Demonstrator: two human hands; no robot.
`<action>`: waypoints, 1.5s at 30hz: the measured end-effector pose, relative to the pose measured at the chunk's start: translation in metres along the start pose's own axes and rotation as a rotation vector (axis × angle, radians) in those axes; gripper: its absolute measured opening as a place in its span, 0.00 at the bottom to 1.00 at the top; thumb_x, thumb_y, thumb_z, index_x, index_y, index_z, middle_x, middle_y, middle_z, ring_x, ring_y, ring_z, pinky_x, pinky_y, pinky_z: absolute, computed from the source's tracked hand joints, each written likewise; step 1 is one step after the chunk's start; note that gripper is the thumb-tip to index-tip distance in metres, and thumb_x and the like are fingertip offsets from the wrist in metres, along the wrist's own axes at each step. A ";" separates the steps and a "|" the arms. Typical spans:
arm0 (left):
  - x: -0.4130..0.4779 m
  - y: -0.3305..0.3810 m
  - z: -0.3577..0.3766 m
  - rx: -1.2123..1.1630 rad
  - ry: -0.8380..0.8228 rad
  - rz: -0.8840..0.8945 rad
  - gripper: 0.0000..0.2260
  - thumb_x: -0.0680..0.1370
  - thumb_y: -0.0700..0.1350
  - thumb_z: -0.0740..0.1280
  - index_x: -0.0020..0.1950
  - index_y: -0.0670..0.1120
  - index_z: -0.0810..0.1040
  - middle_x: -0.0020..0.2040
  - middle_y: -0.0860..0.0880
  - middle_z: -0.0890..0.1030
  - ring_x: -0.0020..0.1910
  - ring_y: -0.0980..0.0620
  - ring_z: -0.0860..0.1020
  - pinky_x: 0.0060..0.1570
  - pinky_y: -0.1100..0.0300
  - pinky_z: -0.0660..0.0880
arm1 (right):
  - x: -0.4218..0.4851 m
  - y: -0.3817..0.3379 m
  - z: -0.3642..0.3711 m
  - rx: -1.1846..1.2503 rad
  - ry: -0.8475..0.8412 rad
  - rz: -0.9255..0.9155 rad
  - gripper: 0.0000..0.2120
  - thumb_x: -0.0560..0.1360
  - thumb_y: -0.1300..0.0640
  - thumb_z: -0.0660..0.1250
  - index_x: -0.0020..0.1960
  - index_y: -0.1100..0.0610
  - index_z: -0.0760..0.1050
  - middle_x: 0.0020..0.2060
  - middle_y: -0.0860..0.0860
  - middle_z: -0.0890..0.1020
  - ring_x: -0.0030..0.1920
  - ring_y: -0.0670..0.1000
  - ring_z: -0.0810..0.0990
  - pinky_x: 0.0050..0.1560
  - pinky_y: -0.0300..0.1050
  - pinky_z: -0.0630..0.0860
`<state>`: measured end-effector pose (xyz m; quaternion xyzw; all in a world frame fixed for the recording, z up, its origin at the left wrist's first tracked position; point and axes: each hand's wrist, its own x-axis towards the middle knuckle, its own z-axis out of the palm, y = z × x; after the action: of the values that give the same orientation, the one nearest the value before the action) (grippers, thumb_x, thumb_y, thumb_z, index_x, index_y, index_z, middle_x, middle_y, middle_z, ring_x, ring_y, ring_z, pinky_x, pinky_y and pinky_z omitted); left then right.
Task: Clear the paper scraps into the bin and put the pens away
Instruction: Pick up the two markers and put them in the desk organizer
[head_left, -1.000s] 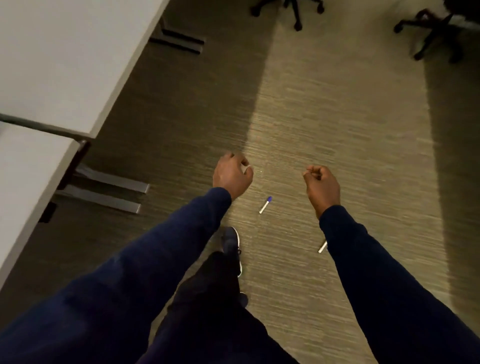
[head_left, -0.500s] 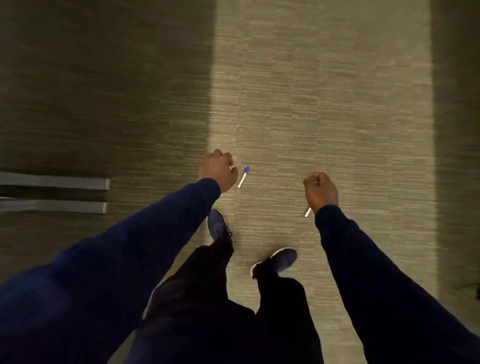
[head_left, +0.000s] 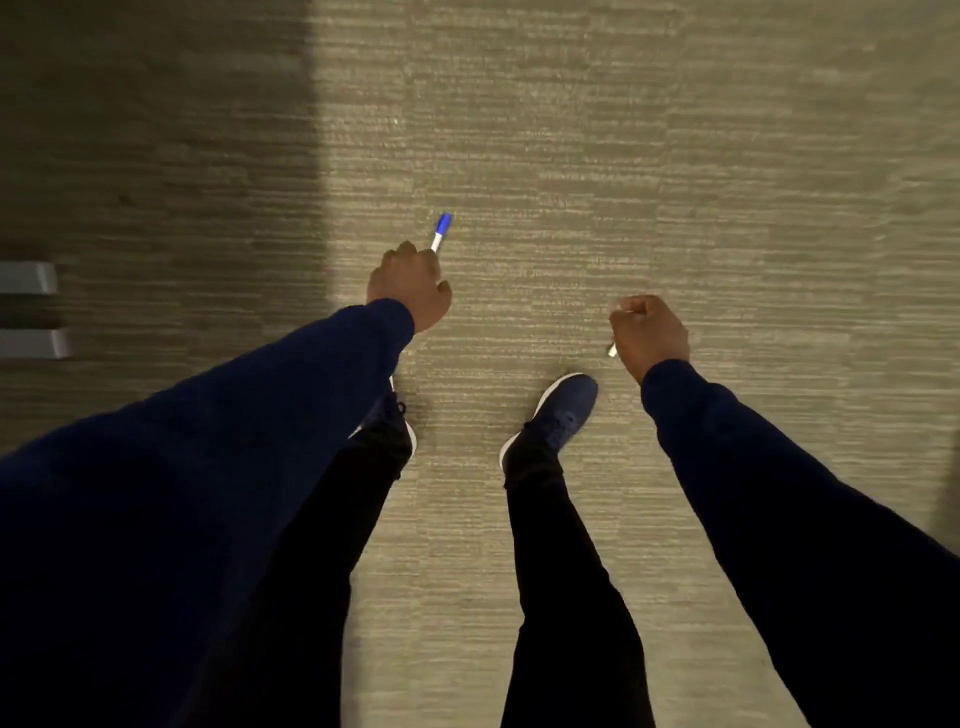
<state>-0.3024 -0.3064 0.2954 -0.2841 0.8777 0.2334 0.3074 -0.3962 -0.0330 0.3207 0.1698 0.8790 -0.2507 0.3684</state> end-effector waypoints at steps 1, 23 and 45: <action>0.018 -0.001 0.019 0.006 -0.011 0.001 0.13 0.79 0.49 0.65 0.59 0.43 0.78 0.59 0.42 0.76 0.58 0.42 0.75 0.56 0.47 0.76 | 0.023 0.012 0.007 -0.017 -0.003 0.002 0.16 0.78 0.52 0.64 0.65 0.54 0.75 0.57 0.49 0.81 0.51 0.49 0.77 0.52 0.41 0.70; 0.224 -0.032 0.217 0.056 0.176 -0.173 0.29 0.79 0.39 0.61 0.78 0.38 0.55 0.73 0.36 0.62 0.68 0.37 0.67 0.64 0.46 0.72 | 0.269 0.178 0.144 -0.138 0.308 0.233 0.30 0.78 0.54 0.64 0.76 0.60 0.59 0.69 0.61 0.69 0.61 0.64 0.77 0.58 0.53 0.74; 0.095 -0.031 0.129 -0.548 0.070 -0.143 0.09 0.76 0.42 0.66 0.51 0.45 0.67 0.44 0.46 0.75 0.36 0.50 0.72 0.32 0.58 0.69 | 0.124 0.034 0.123 0.411 -0.107 0.130 0.29 0.76 0.66 0.65 0.73 0.50 0.62 0.51 0.55 0.81 0.41 0.54 0.84 0.46 0.55 0.85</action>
<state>-0.2920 -0.2870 0.1333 -0.4255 0.7697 0.4298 0.2044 -0.3933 -0.0611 0.1449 0.2842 0.7757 -0.4090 0.3876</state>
